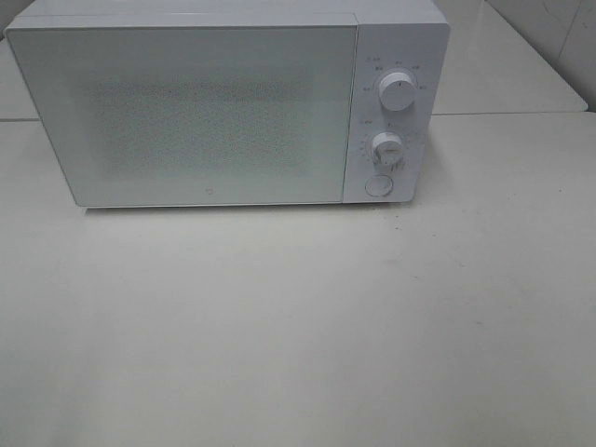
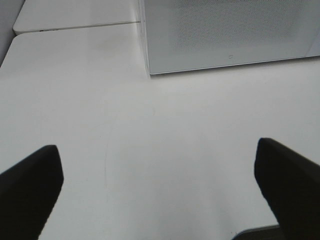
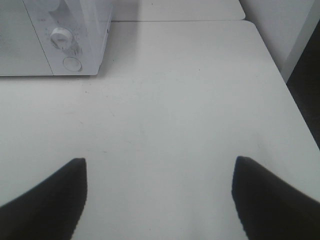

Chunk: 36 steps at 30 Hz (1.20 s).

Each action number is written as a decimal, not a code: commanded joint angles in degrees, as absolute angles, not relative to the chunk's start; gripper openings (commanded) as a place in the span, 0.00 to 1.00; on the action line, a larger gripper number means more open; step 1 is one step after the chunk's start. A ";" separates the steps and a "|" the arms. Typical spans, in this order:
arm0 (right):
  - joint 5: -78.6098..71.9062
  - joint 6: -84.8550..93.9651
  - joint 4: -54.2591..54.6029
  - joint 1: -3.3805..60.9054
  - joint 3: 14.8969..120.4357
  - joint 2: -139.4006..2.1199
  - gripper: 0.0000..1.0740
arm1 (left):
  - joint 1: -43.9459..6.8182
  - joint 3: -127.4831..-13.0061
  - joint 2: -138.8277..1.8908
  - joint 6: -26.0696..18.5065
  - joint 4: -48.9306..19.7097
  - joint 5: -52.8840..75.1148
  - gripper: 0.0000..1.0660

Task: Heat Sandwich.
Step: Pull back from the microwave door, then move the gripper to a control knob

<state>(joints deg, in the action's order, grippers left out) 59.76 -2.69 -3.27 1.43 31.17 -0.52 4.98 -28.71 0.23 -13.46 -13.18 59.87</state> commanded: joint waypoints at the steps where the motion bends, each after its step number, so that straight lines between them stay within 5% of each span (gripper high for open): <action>1: 57.64 -2.52 -3.44 0.97 32.66 -3.38 0.71 | 4.98 -28.59 1.78 -13.06 -13.52 59.53 0.95; 36: 18.33 -2.58 -2.01 0.97 32.66 -43.54 0.71 | 4.98 -28.59 1.78 -13.06 -13.52 59.53 0.95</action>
